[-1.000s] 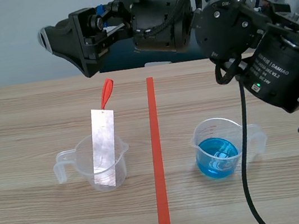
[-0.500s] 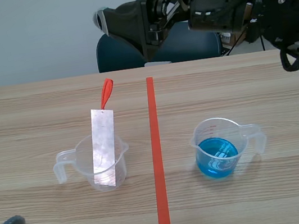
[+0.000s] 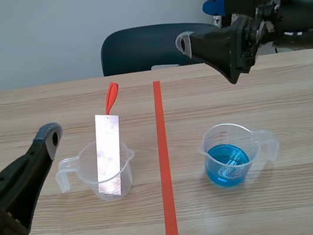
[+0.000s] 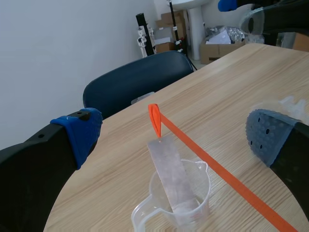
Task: Do the redox reaction experiment. return to the home posture
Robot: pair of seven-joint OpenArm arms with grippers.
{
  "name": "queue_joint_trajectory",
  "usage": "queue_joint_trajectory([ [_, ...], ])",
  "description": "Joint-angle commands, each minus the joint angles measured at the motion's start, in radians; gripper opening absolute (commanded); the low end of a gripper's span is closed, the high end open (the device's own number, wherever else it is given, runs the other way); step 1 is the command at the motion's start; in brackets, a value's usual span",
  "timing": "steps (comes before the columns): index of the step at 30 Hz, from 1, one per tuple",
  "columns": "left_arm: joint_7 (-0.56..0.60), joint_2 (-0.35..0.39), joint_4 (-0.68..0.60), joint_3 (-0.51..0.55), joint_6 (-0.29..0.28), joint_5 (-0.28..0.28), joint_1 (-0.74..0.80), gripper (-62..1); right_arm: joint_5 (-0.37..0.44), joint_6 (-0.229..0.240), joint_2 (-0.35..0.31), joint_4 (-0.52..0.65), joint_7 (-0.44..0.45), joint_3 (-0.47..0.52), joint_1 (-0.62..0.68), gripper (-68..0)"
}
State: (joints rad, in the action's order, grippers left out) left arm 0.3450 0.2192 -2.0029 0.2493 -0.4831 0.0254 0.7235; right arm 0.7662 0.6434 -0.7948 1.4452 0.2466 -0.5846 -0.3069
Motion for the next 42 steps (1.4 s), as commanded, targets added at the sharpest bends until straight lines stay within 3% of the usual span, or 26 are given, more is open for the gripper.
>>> queue_joint_trajectory([
  [1,-0.015,0.001,0.007,-0.028,-0.002,0.009,-0.017,1.4,-0.009,-0.012,-0.03,0.019,0.031,0.002,0.003,-0.8],
  [9,-0.07,0.067,0.007,-0.153,0.002,0.009,-0.062,1.4,-0.194,-0.193,-0.09,0.03,0.036,0.002,0.109,-0.8],
  [13,-0.07,0.092,0.007,-0.18,0.013,0.009,-0.062,1.4,-0.237,-0.262,-0.105,0.075,0.032,0.006,0.183,-0.8],
  [17,-0.073,0.103,0.007,-0.197,0.06,0.008,-0.053,1.4,-0.24,-0.262,-0.105,0.131,0.003,0.066,0.266,-0.8],
  [22,-0.056,0.121,0.007,-0.219,0.108,0.008,-0.005,1.4,-0.244,-0.262,-0.087,0.214,-0.004,0.212,0.386,-0.8],
  [27,-0.049,0.185,0.007,-0.262,0.141,0.009,0.021,1.4,-0.279,-0.262,-0.031,0.297,-0.079,0.352,0.499,-0.8],
  [38,-0.048,0.285,0.007,-0.31,0.16,0.017,0.029,1.4,-0.402,-0.249,0.13,0.345,-0.083,0.59,0.679,-0.8],
  [42,-0.048,0.309,0.007,-0.324,0.184,0.05,0.029,1.4,-0.423,-0.211,0.167,0.361,-0.084,0.661,0.71,-0.8],
])
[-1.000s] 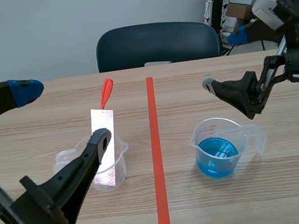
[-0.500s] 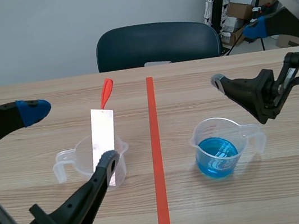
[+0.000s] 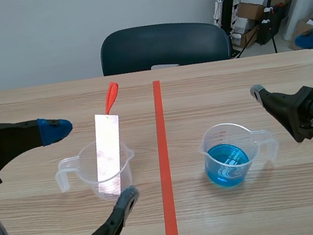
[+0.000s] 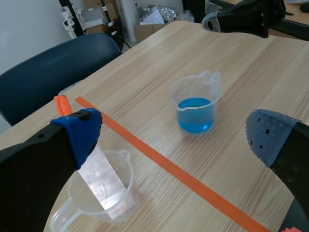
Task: Do the redox reaction experiment. return to the home posture
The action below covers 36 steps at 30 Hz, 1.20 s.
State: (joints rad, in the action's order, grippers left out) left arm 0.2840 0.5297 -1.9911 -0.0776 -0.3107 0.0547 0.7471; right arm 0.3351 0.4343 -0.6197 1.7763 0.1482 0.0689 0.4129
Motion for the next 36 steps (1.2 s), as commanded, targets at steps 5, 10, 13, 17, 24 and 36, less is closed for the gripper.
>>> queue_joint_trajectory([
  [5,0.009,0.005,-0.005,0.003,0.013,0.039,-0.012,1.4,0.008,0.008,0.017,0.034,0.013,0.085,0.009,-0.8],
  [10,0.003,0.005,-0.005,0.003,0.011,0.039,-0.017,1.4,0.008,0.008,0.016,0.034,0.0,0.11,0.009,-0.8],
  [13,0.003,0.005,-0.005,0.003,0.01,0.039,-0.017,1.4,0.008,0.008,0.016,0.034,-0.016,0.11,0.009,-0.8],
  [17,0.002,0.005,-0.005,0.003,0.01,0.039,-0.024,1.4,0.008,0.007,0.016,0.034,-0.015,0.11,0.009,-0.8],
  [24,0.003,0.003,-0.005,0.003,0.009,0.039,-0.033,1.4,0.008,0.008,0.016,0.034,-0.015,0.109,0.009,-0.8],
  [36,0.003,0.003,-0.005,0.003,0.01,0.039,-0.033,1.4,0.008,0.008,0.016,0.034,-0.015,0.109,0.008,-0.8],
])
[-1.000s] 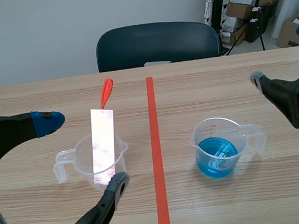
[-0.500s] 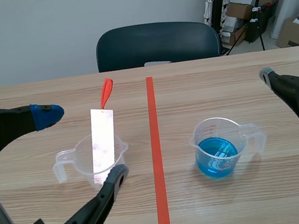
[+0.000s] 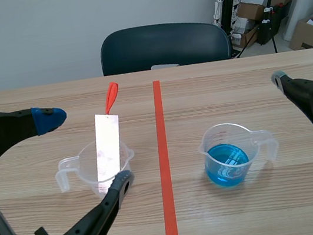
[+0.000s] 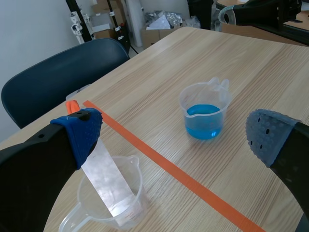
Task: Do the redox reaction experiment. return to the home posture
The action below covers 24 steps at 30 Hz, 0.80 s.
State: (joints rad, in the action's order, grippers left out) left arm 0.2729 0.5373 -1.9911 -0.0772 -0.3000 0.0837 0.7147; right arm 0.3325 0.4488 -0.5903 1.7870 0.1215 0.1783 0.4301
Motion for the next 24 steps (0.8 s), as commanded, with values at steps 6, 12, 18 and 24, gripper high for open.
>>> queue_joint_trajectory([
  [6,0.023,-0.005,-0.005,0.003,-0.001,0.01,-0.003,1.4,0.011,-0.007,-0.013,0.023,0.011,0.0,-0.009,-0.8],
  [12,0.021,-0.005,-0.005,0.003,-0.001,0.01,-0.003,1.4,0.011,-0.007,-0.013,0.023,0.011,0.0,-0.009,-0.8],
  [18,0.022,-0.005,-0.005,0.003,-0.001,0.01,-0.003,1.4,0.011,-0.007,-0.013,0.023,0.012,0.0,-0.009,-0.8],
  [24,0.022,-0.005,-0.005,0.003,-0.001,0.01,-0.003,1.4,0.011,-0.007,-0.013,0.023,0.012,0.0,-0.009,-0.8],
])
